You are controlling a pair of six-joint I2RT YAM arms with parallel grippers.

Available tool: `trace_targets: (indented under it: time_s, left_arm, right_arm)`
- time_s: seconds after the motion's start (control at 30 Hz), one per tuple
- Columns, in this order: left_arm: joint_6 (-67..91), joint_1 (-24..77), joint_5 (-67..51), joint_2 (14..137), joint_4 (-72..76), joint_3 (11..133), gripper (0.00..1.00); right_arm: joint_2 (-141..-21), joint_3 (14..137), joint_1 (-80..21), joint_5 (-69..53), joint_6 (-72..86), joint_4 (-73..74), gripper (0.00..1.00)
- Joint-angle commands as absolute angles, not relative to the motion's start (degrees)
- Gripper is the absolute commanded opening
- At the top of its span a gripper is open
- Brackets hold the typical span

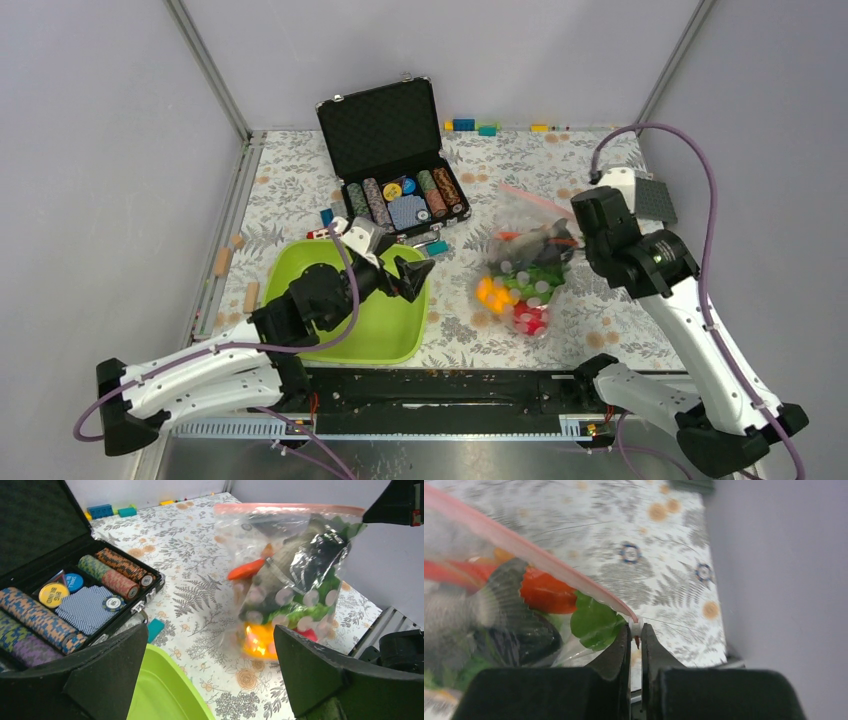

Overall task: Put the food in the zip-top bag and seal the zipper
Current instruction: Place the zipper food storage bag at the center of the board, then reset both arms

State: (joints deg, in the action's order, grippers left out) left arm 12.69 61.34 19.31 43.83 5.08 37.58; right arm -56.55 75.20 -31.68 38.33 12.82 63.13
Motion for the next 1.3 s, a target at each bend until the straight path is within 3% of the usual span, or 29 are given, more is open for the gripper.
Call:
trace_targets:
  time_s: [0.0,0.13,0.4,0.47,0.57,0.63,0.67,0.83,1.07,1.27]
  left_arm:
    - [15.91,61.26,26.18,40.59,2.02,39.29,0.99]
    - [20.26,61.26,36.55,38.29,-5.27,39.18,0.99]
    - [32.48,61.28,52.2,36.0,-18.0,38.47,0.99]
    - [34.42,61.26,53.84,35.66,-20.09,38.58,0.99]
    - [36.05,61.23,54.53,35.38,-21.68,38.82,0.99]
    - [37.66,61.27,55.01,35.21,-23.18,39.31,0.99]
    - [38.41,61.31,55.19,35.09,-23.91,39.62,0.99]
    - [41.64,61.26,56.1,33.29,-29.38,41.11,0.99]
    - [48.25,61.26,54.83,28.8,-40.23,45.34,0.99]
    - [53.57,61.26,53.86,25.52,-49.98,50.11,0.99]
  right_arm:
    - [-57.54,72.89,-19.75,50.7,16.07,63.08,0.0]
    - [-58.01,69.88,-9.6,50.63,19.44,63.61,0.07]
    - [-61.81,61.42,-5.55,55.52,34.53,66.56,0.27]
    - [-63.36,61.06,-4.99,57.63,37.65,68.5,0.41]
    - [-65.14,62.91,-4.84,60.33,42.31,73.07,0.78]
    - [-65.21,65.27,-4.83,60.57,44.22,75.66,0.96]
    - [-64.56,66.31,-4.83,59.88,43.41,75.79,0.99]
    - [-57.36,67.96,-4.83,49.26,32.26,68.25,1.0]
    - [-37.47,59.18,-4.83,20.24,22.93,46.49,1.0]
    - [-27.13,56.6,-4.83,9.9,21.87,40.21,1.0]
